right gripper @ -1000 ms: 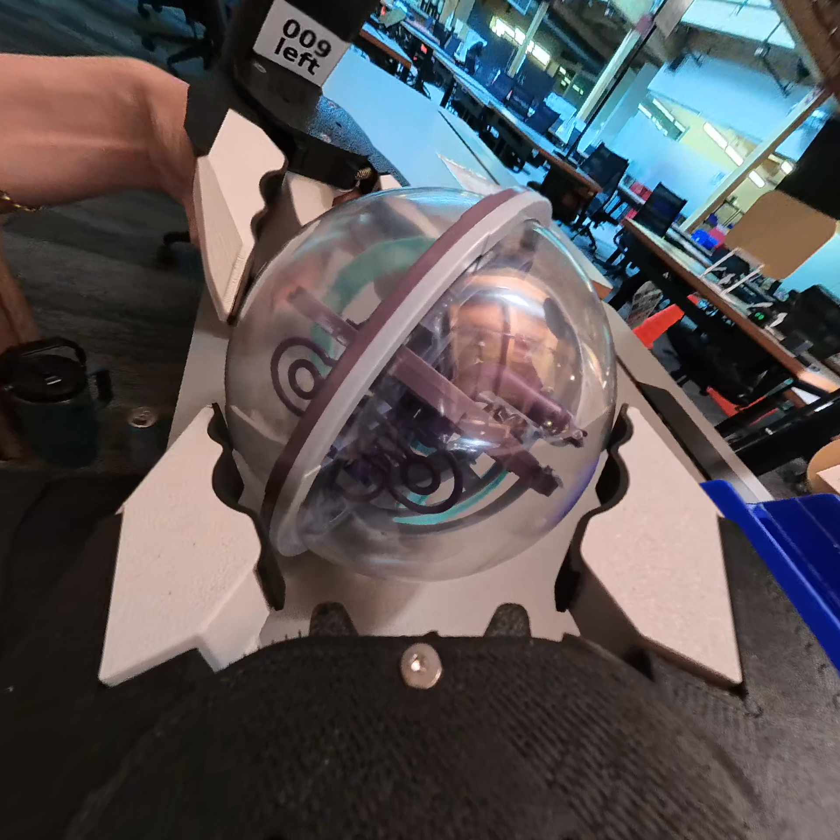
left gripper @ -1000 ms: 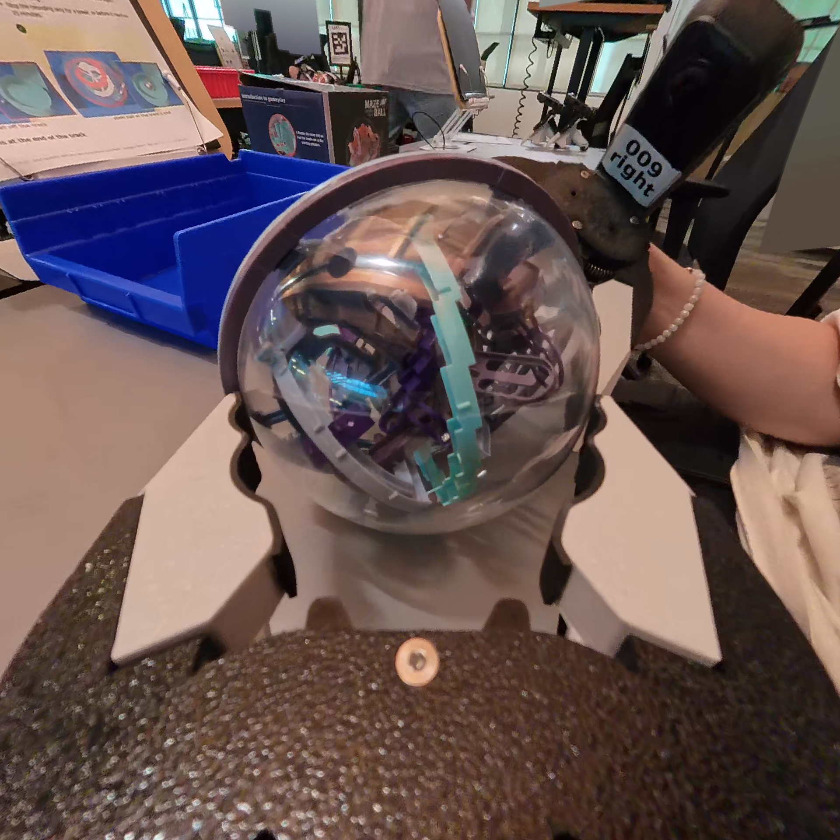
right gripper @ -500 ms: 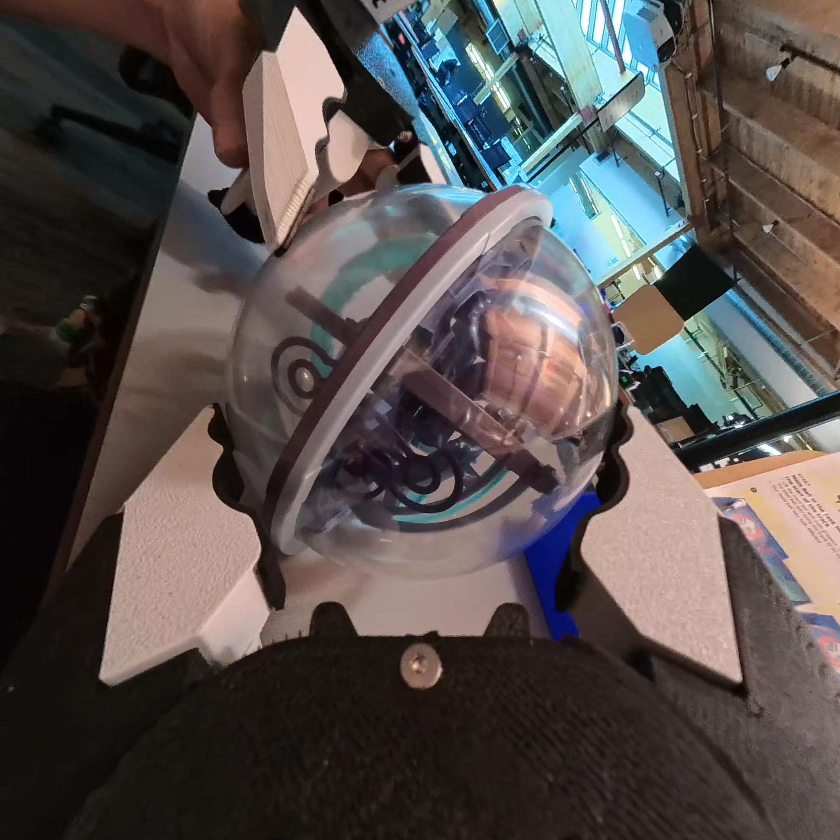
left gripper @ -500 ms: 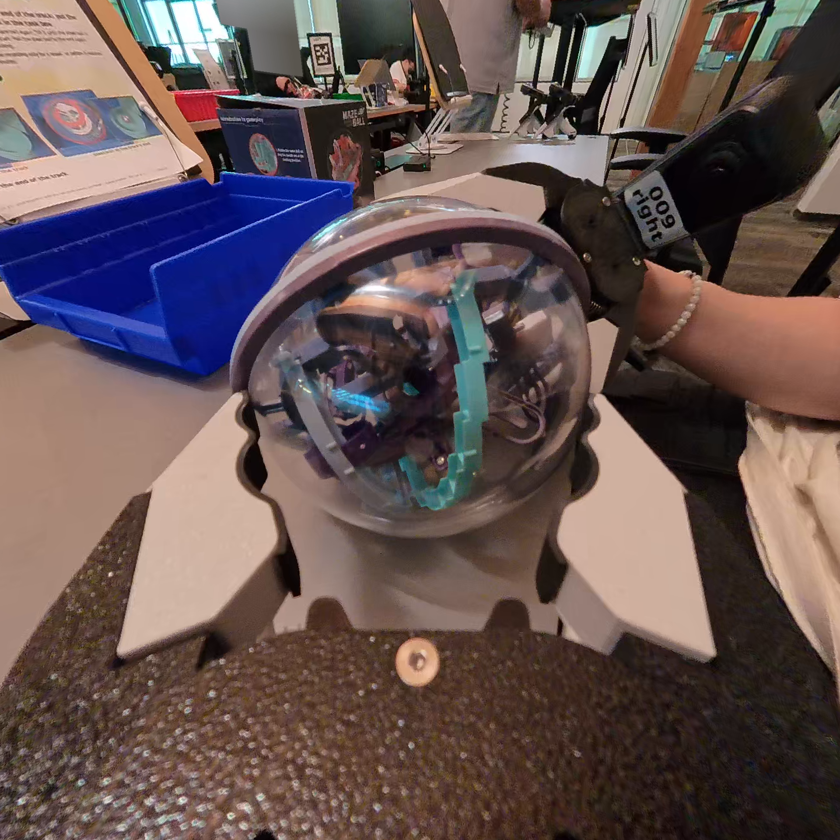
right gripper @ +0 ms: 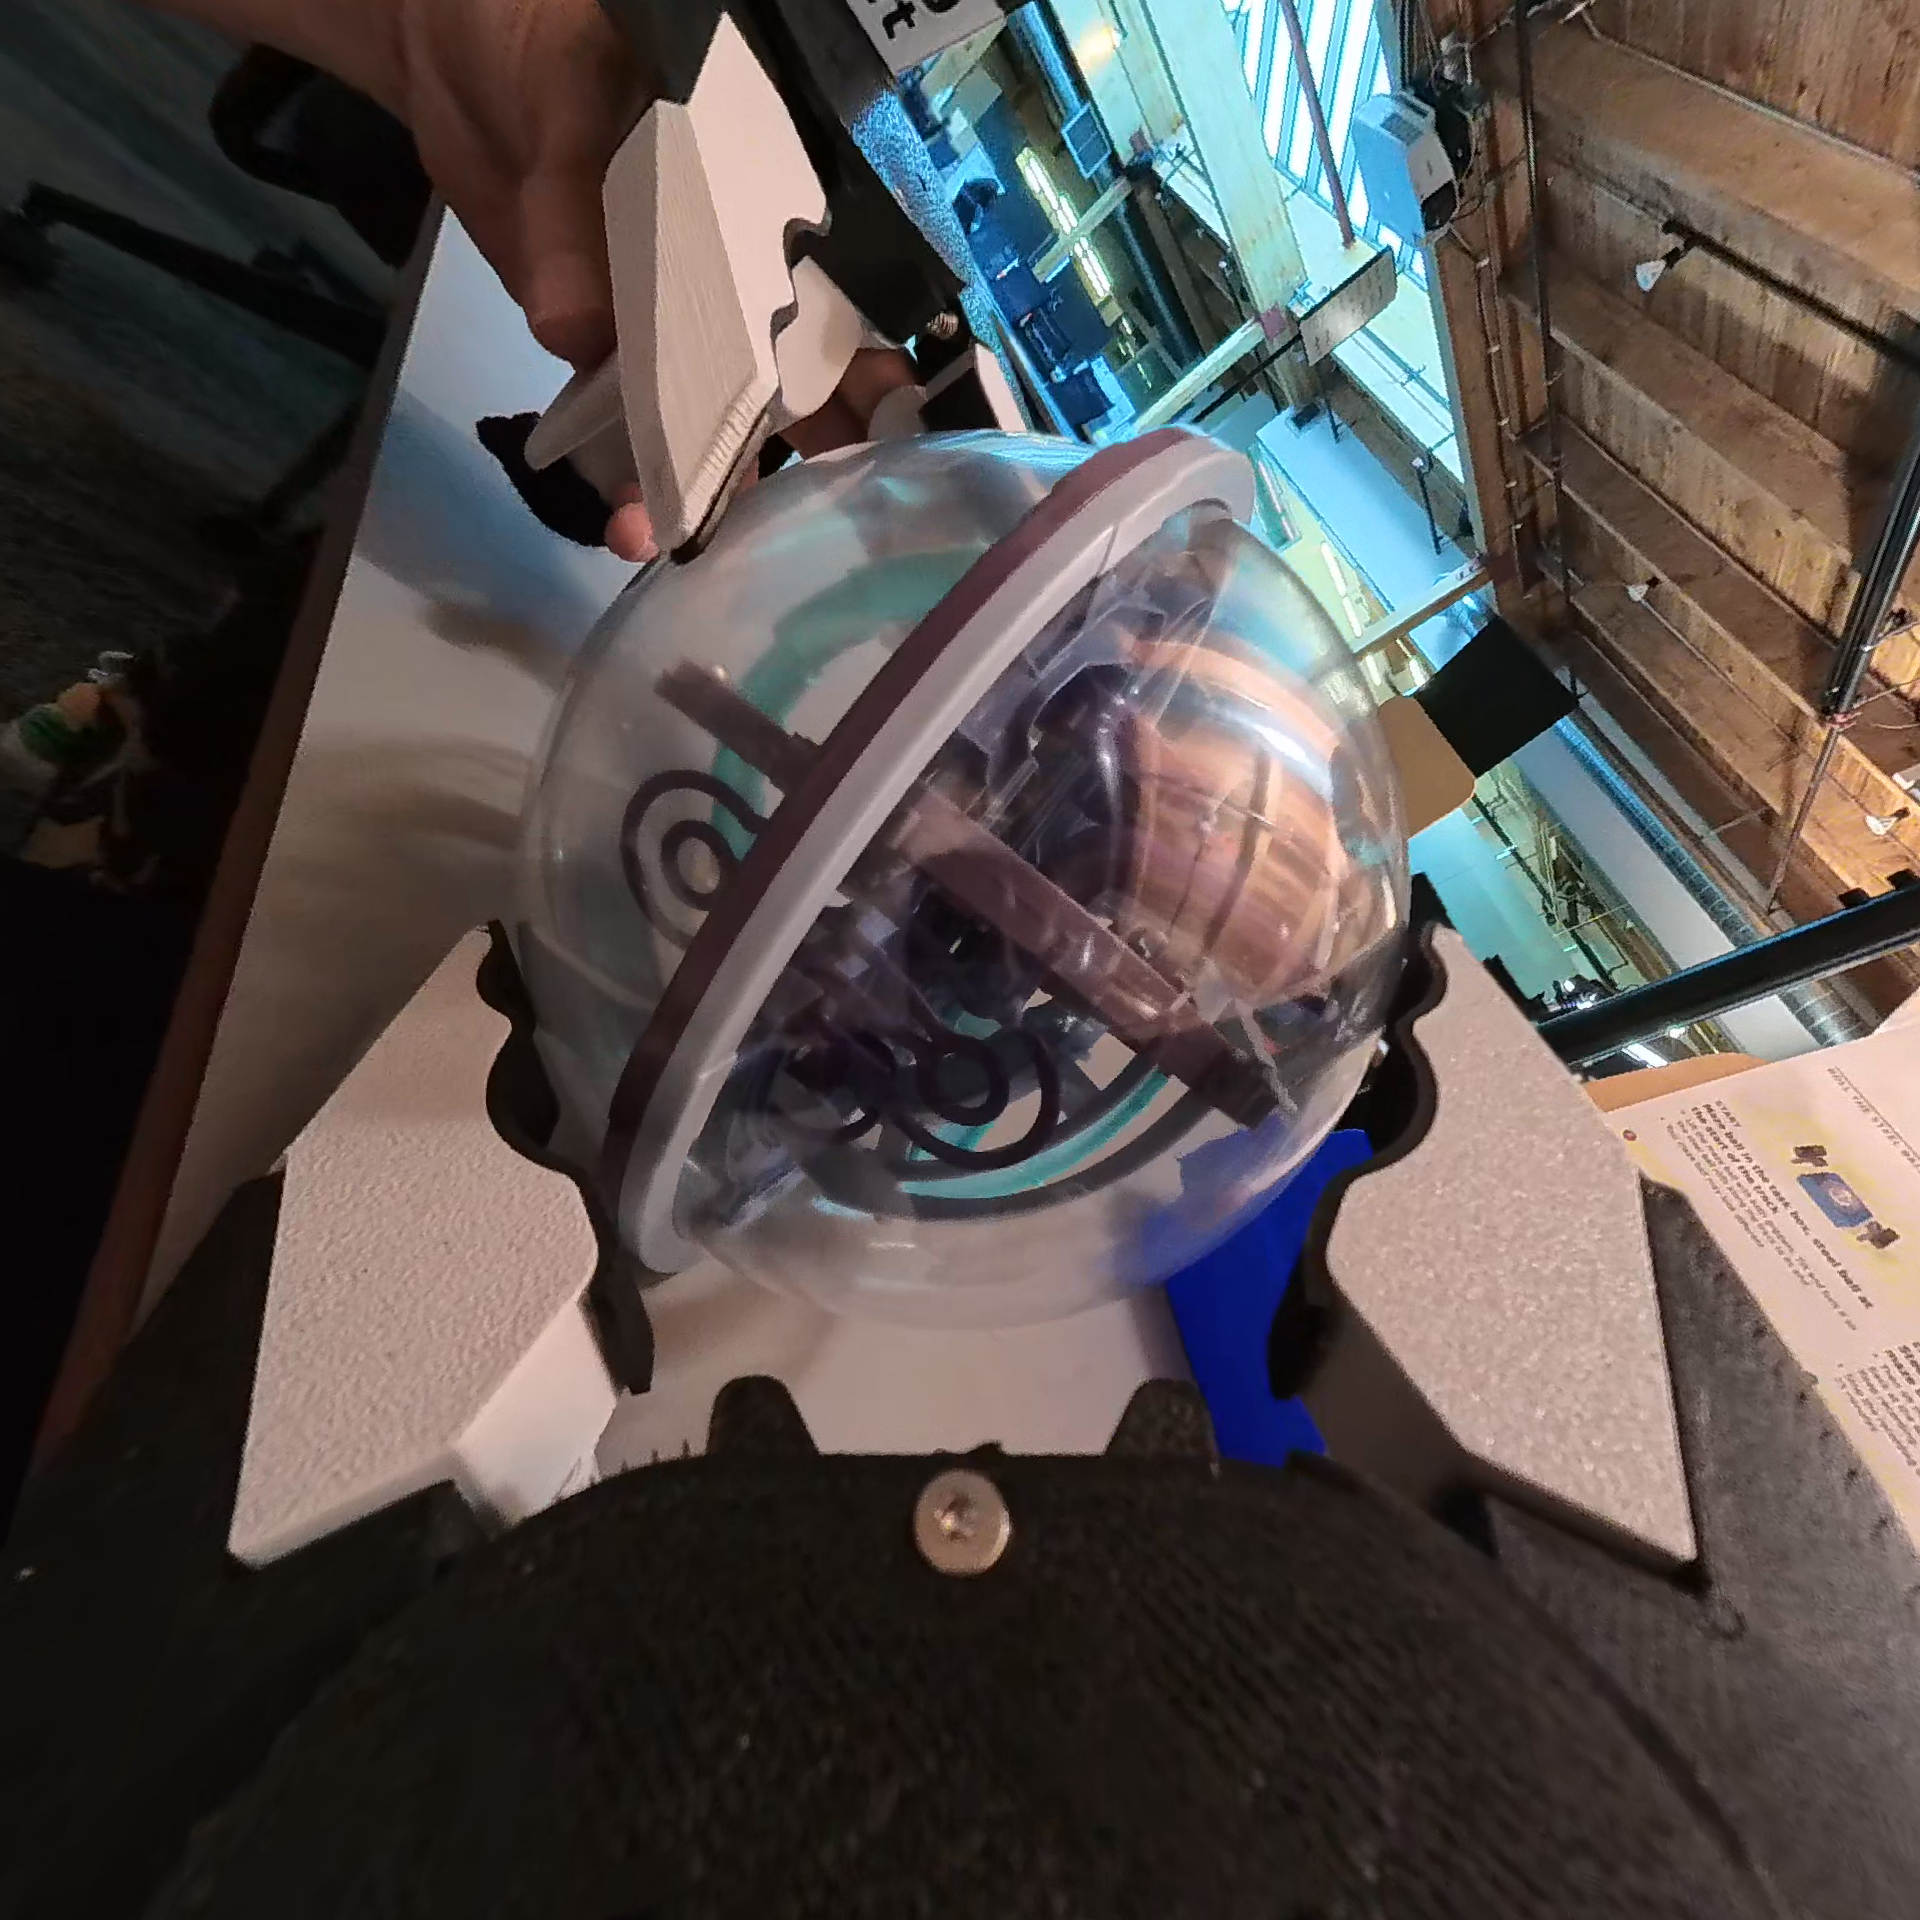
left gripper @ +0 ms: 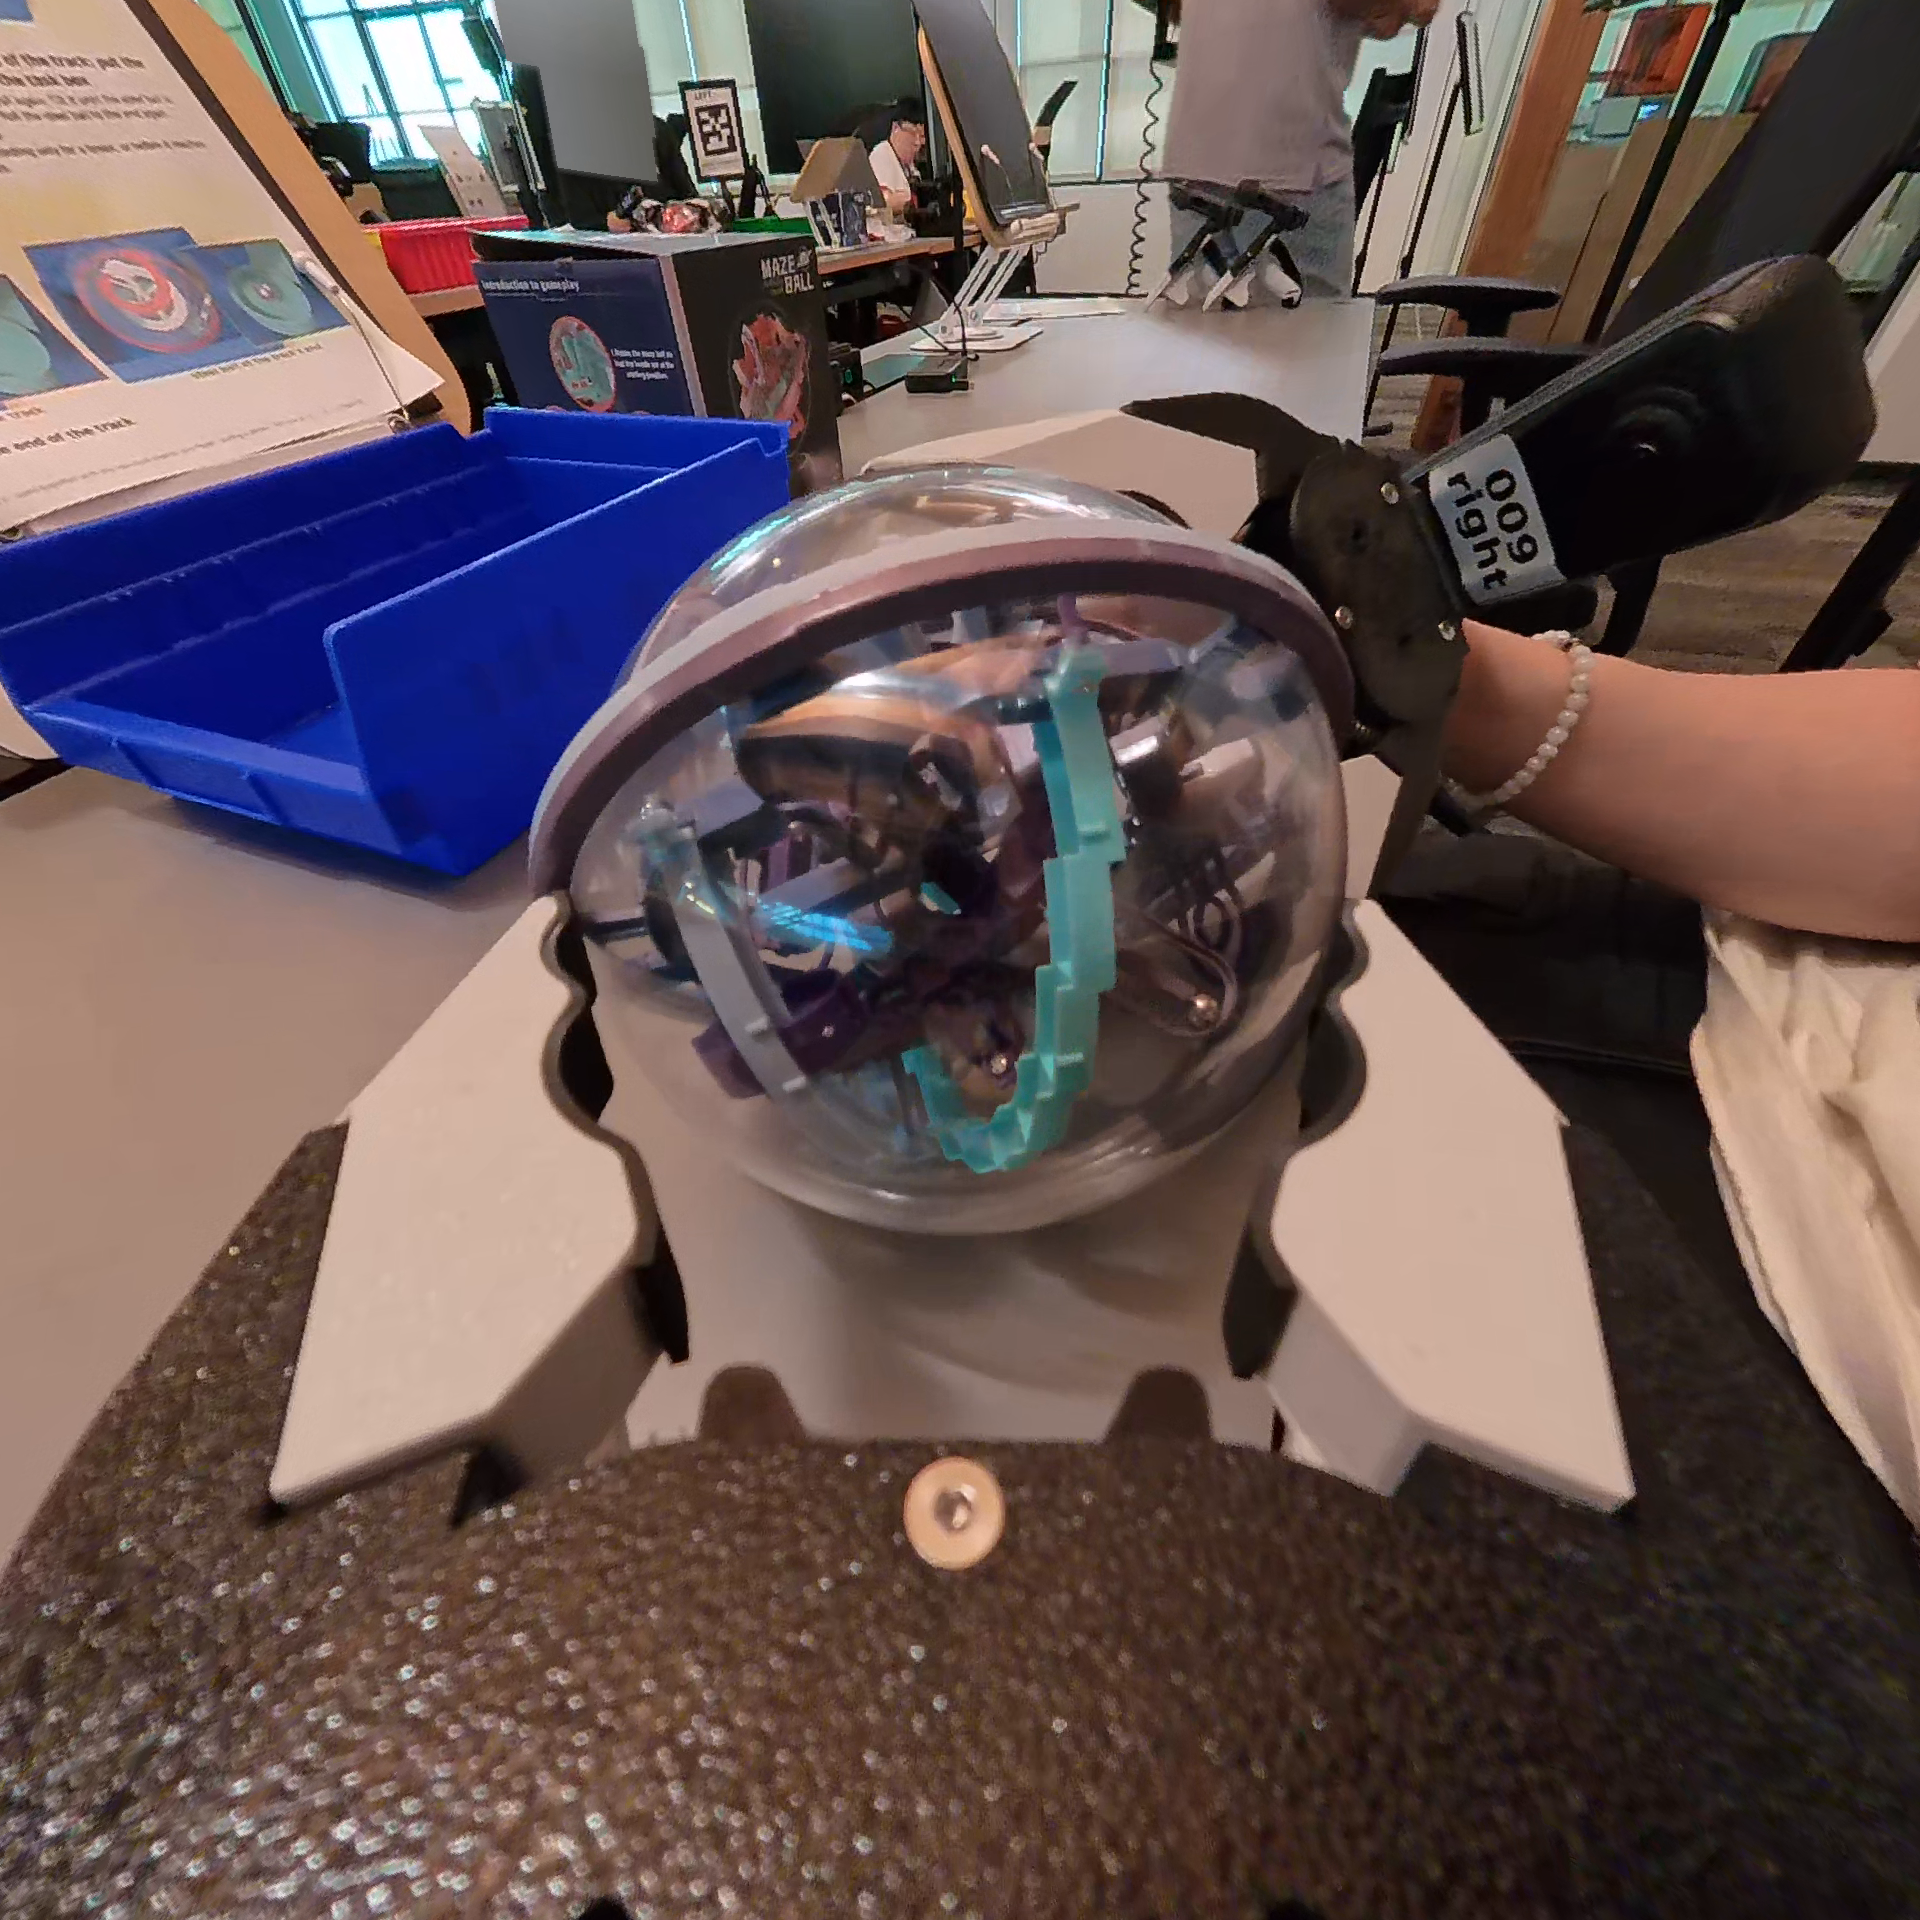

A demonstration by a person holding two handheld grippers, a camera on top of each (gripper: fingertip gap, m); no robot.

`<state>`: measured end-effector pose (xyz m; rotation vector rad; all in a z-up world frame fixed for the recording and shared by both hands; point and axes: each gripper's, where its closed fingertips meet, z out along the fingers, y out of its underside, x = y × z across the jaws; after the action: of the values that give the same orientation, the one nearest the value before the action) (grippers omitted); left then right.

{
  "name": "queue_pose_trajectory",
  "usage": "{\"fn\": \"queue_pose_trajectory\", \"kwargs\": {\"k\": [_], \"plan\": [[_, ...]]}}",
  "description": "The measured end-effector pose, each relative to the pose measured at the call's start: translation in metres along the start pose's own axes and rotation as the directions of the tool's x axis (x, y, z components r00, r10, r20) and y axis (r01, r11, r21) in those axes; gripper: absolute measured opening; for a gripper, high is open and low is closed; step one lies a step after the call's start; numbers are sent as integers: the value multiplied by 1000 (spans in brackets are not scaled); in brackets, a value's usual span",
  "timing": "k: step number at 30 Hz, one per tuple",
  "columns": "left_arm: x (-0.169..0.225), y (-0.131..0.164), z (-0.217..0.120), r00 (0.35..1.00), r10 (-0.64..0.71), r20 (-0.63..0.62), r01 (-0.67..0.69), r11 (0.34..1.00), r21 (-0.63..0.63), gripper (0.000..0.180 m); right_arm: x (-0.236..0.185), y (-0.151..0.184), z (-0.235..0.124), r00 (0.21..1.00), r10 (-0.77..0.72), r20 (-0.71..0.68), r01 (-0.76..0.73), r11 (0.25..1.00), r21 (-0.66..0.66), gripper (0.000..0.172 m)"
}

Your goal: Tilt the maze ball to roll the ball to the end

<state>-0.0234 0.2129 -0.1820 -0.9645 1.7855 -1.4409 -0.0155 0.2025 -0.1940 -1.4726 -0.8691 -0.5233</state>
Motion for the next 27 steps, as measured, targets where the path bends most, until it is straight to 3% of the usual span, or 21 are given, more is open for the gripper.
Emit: {"fn": "queue_pose_trajectory", "kwargs": {"k": [12,27], "plan": [[-2,-2,1,1000,-27,4,27,1000,14,133,2,2,-1,999,42,3,-42,999,7,156],[-5,-5,2,990,-140,-20,141,988,62,136,9,1,-3,922,380,73,-382,924,11,153]]}}
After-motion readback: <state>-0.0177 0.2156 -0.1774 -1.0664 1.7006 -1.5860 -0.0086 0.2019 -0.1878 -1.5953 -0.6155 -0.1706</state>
